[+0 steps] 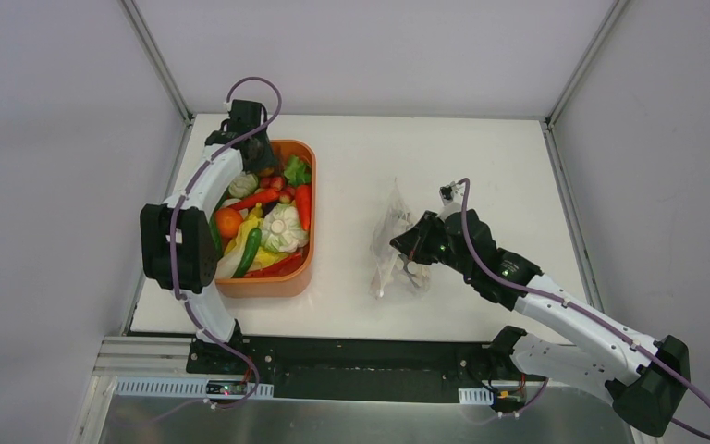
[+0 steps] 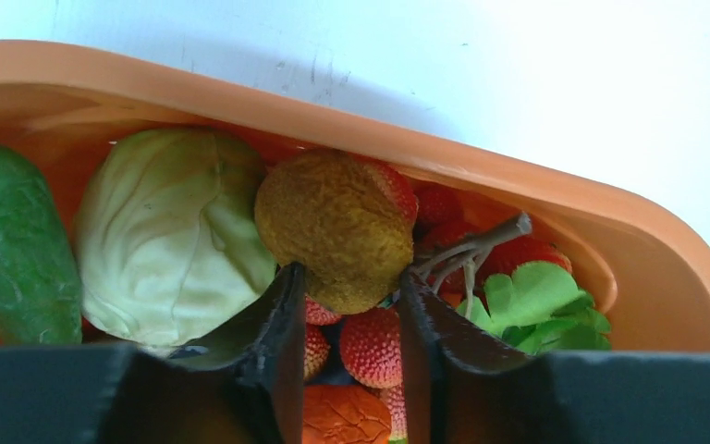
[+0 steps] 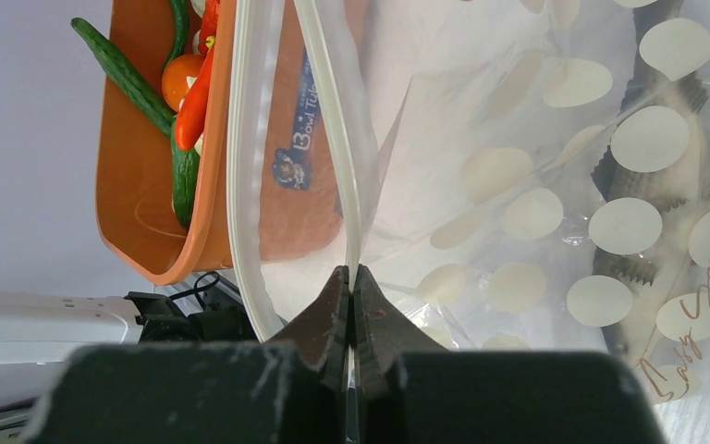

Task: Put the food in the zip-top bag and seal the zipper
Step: Pick up the fake fruit from the bin, then place the fake fruit in the zipper food storage bag.

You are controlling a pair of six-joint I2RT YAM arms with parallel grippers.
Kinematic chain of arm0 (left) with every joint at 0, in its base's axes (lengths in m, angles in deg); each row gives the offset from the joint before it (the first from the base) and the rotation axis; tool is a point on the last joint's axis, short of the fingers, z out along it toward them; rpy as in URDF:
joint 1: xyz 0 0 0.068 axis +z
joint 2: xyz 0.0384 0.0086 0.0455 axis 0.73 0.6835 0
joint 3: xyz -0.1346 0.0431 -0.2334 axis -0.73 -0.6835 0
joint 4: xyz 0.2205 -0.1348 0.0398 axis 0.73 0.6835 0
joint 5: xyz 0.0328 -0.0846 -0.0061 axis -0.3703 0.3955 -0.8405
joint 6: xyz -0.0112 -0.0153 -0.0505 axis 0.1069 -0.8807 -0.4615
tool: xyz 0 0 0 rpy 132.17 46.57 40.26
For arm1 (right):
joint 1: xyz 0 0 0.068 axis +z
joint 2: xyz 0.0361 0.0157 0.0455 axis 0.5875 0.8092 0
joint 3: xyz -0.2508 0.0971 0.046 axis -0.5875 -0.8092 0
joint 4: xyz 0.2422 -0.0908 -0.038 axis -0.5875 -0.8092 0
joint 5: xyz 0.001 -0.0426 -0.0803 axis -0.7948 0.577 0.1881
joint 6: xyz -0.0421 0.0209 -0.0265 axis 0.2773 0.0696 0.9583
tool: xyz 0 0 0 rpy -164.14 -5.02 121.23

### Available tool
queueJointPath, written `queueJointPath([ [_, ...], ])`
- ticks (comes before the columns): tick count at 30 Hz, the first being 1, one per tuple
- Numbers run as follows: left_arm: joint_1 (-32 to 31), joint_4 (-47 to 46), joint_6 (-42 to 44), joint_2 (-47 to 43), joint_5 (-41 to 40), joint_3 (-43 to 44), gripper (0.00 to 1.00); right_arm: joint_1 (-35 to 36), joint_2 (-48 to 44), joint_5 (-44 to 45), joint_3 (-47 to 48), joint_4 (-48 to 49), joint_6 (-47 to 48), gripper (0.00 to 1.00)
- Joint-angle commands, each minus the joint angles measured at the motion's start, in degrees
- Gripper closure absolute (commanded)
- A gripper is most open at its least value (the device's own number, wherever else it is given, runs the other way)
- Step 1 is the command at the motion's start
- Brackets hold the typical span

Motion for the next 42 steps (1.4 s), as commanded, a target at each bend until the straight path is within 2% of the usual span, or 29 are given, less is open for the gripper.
queueJointPath([
  [1, 0.94, 1.73, 1.93, -3.96, -1.62, -1.33, 0.78, -0.12, -1.42, -0.63, 1.56, 0.78, -0.63, 1.0],
  [5, 0.9, 1.17, 1.9, -6.93, -0.13, -3.6, 0.96, -0.1, -1.81, -0.63, 1.2, 0.78, -0.9, 1.0],
  [8, 0.94, 0.18, 1.71, -9.72, 1.98, -5.43, 1.0, -0.15, -1.97, -0.69, 1.1, 0.78, -0.92, 1.0],
  [17, 0.83, 0.6, 0.79, -16.28, 10.2, -9.9, 1.0, -0.14, -2.92, -0.03, 0.24, 0.69, -1.05, 1.0],
  [33, -0.13, -1.39, -2.99, -43.89, 25.7, -28.84, 1.0, -0.13, -0.2, -1.47, 1.3, 1.79, -0.31, 0.99],
  [38, -2.84, -4.06, -5.21, -49.59, 33.61, -28.67, 1.0, -0.18, 0.74, -1.23, 3.33, 0.15, -0.13, 1.0],
  [42, -9.62, -3.46, -4.52, -52.16, 34.73, -24.78, 1.0, -0.18, 2.81, 1.26, 7.5, -6.08, 0.03, 1.0],
])
